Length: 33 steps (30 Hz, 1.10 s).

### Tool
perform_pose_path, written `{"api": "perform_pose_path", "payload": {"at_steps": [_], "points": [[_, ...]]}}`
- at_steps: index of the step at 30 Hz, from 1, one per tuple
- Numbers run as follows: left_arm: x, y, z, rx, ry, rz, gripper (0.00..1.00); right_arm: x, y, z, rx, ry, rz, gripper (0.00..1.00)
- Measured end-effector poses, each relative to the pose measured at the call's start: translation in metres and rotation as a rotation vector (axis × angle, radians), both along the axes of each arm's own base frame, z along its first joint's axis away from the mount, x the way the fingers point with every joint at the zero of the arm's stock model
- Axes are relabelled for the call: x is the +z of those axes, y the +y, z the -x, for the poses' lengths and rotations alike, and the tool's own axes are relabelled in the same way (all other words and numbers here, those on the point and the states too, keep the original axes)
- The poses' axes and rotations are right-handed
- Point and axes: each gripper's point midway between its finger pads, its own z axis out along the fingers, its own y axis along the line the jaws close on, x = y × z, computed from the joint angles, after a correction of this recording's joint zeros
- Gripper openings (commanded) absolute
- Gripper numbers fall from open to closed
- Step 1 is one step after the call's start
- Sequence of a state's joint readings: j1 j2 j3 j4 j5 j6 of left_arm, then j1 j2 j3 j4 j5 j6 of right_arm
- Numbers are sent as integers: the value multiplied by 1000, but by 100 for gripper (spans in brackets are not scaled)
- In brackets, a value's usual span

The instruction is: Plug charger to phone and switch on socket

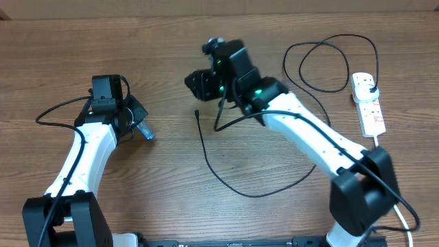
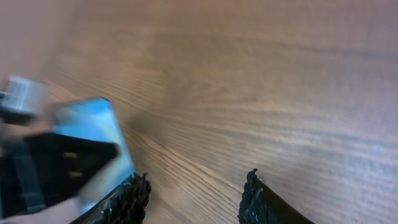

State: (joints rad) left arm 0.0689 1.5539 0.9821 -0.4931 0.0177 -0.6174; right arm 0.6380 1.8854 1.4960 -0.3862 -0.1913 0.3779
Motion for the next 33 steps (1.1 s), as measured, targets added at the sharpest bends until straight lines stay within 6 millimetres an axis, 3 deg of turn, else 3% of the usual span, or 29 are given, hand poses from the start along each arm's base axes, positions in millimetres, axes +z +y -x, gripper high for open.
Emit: {"api": "perform_pose_path", "payload": {"at_steps": [7,11,26,33], "points": [[0,0,0,0,0,0,4,-100,7,9,-7,141,157,41],[0,0,0,0,0,0,5,-130,9,16,-3,176,205,41],[0,0,0,0,0,0,4,-160,4,16,-20,176,288,36],[0,1,0,2,0,-4,4,-162,3,15,-15,166,299,12]]}}
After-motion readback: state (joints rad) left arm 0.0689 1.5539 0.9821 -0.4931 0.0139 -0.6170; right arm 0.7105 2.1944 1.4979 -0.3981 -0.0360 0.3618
